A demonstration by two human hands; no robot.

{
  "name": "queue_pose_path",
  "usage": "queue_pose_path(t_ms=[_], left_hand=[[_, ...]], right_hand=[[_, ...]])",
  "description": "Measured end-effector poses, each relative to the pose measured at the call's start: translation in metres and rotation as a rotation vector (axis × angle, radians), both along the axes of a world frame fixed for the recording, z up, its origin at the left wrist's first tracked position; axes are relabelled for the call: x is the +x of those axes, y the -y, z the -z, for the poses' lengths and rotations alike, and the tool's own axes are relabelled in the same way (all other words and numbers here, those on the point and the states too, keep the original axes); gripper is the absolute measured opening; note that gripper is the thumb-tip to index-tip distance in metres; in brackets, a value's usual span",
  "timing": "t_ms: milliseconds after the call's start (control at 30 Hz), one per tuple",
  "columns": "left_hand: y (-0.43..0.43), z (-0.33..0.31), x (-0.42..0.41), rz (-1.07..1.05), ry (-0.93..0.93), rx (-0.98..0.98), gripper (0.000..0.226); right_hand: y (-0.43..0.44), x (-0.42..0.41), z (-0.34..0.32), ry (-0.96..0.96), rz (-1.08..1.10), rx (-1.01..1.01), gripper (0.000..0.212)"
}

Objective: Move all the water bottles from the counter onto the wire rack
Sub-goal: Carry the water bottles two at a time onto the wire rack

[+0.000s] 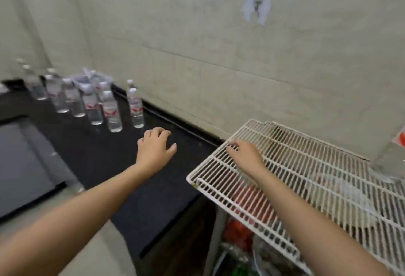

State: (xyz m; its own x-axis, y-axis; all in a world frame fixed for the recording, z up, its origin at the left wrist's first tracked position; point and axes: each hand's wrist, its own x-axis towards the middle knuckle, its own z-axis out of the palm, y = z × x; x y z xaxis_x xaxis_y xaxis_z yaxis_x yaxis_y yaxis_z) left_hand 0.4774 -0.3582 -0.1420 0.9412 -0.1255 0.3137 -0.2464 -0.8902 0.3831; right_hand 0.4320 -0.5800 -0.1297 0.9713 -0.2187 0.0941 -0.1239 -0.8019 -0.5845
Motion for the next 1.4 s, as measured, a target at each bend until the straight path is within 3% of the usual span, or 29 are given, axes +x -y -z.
queue_pose_path(t_ms=[200,633,900,1133,1400], left_hand=[[-0.133,0.013,-0.038,-0.234,0.005,-0.061,0.044],[-0.410,0.038,-0.154,-0.486,-0.062,-0.099,0.049],[-0.533,0.053,-0.204,-0.720,-0.097,-0.168,0.046],[-0.600,0.065,-0.202,-0.832,-0.128,-0.137,0.049],[-0.692,0.066,-0.125,-0.874,-0.129,-0.047,0.049]], right_hand=[[-0.129,-0.005,-0.008,0.042,-0.157,-0.120,0.038],[-0.407,-0.062,0.031,-0.053,-0.390,-0.241,0.040],[-0.546,-0.065,0.045,-0.092,-0.640,-0.355,0.046],[-0.642,-0.032,0.064,-0.090,-0.815,-0.410,0.047],[-0.744,0.065,0.082,-0.003,-0.931,-0.373,0.045]])
